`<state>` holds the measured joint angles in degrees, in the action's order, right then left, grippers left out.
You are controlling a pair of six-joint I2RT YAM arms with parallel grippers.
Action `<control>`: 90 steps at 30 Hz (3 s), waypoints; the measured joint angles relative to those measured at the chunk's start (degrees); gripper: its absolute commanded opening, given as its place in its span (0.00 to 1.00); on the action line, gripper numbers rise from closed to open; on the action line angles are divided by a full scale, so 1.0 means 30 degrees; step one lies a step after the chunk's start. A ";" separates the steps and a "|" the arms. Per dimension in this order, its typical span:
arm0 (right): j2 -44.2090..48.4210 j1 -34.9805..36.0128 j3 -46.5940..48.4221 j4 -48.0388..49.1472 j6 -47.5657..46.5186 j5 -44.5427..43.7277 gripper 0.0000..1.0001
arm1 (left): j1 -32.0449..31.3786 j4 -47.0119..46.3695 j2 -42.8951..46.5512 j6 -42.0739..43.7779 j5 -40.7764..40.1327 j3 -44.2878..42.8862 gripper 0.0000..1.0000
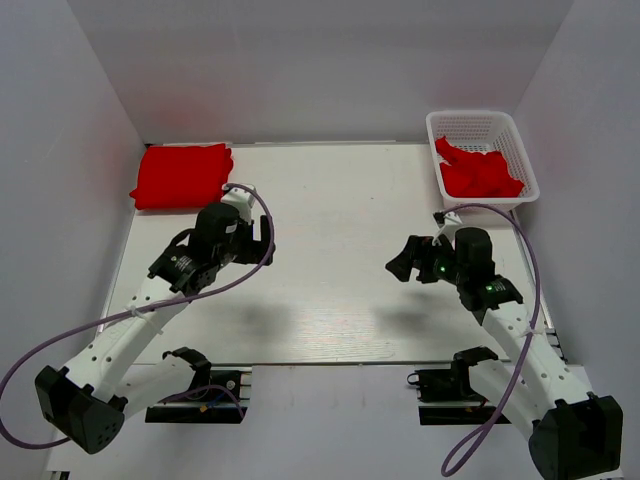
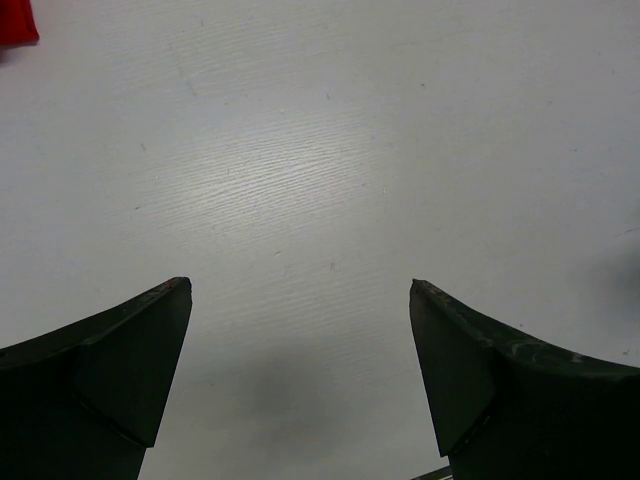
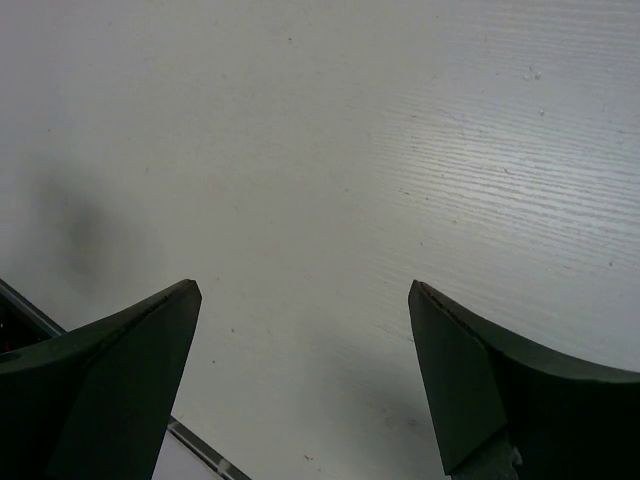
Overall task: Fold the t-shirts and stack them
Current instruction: Grab crumpled tshirt from bin with the right arm, then move the tshirt to the center of the board
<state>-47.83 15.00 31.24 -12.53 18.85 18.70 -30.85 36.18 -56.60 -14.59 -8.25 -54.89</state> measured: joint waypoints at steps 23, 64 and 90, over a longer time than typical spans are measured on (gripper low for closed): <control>-1.7588 -0.5180 2.0575 -0.0823 -0.1880 -0.6470 0.90 | 0.0000 0.0401 -0.0597 0.0189 -0.2033 -0.0117 1.00; -1.8651 -0.7970 3.2487 -0.5763 -0.4947 -0.3475 0.00 | 0.0000 0.0466 0.2616 -0.1566 -0.1872 -0.0313 1.00; -1.2371 0.0597 1.5161 -0.0678 -0.3555 0.3876 0.06 | 0.0000 0.4095 0.4087 -0.4058 -0.3548 0.0619 1.00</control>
<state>-84.95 16.80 76.73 -14.57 8.19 30.33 -30.85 48.47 -44.34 -26.76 -18.90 -53.04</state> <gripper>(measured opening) 0.190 0.995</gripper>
